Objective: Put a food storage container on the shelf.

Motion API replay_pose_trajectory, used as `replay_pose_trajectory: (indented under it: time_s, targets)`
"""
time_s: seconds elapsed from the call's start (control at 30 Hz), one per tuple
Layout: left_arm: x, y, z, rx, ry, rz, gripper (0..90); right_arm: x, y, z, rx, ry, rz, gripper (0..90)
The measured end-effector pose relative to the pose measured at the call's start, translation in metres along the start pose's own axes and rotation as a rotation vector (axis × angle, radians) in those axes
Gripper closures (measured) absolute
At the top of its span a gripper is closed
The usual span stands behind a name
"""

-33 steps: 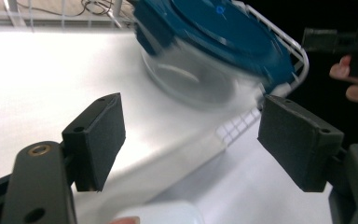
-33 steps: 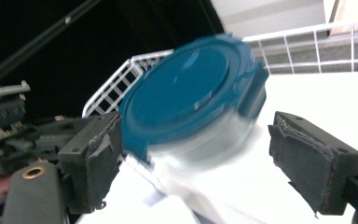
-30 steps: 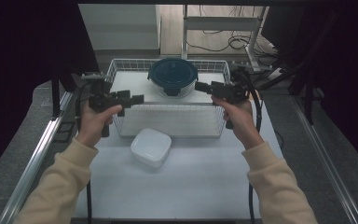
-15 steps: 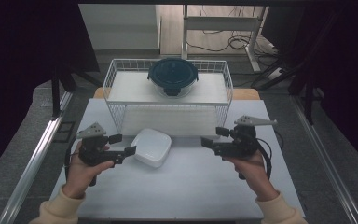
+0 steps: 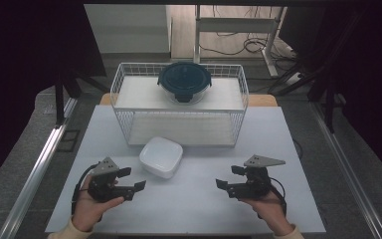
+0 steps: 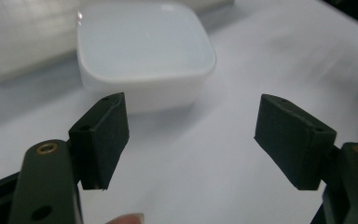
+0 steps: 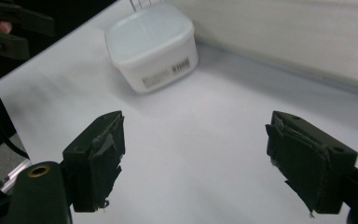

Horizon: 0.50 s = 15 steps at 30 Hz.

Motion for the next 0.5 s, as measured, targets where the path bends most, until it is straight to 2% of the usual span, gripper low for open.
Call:
replay_pose_trajectory:
  time_s: [0.1, 0.3, 0.5]
  targets:
    - [-0.0019, -0.0018, 0.0058, -0.011, 0.002, -0.008, 26.2, 0.0013, -0.002, 0.0037, -0.011, -0.004, 0.003, 19.0]
    - [-0.003, -0.0026, 0.0066, -0.012, 0.004, -0.014, 27.0, -0.0011, -0.0028, 0.0065, -0.019, 0.012, 0.007, 19.4]
    - [-0.0039, -0.0032, 0.0082, -0.019, 0.004, -0.018, 27.9, 0.0012, -0.0013, 0.0069, -0.017, 0.001, 0.008, 19.6]
Point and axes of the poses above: each handheld gripper's, and its own axes: y roughly backward along the jaws, z roughly out of its underside, x roughly to its right, the point moved 9 cm from there along -y, roughly forward along the jaws, and after that the axes turned 2 degrees about z, right-handed, at the moved point
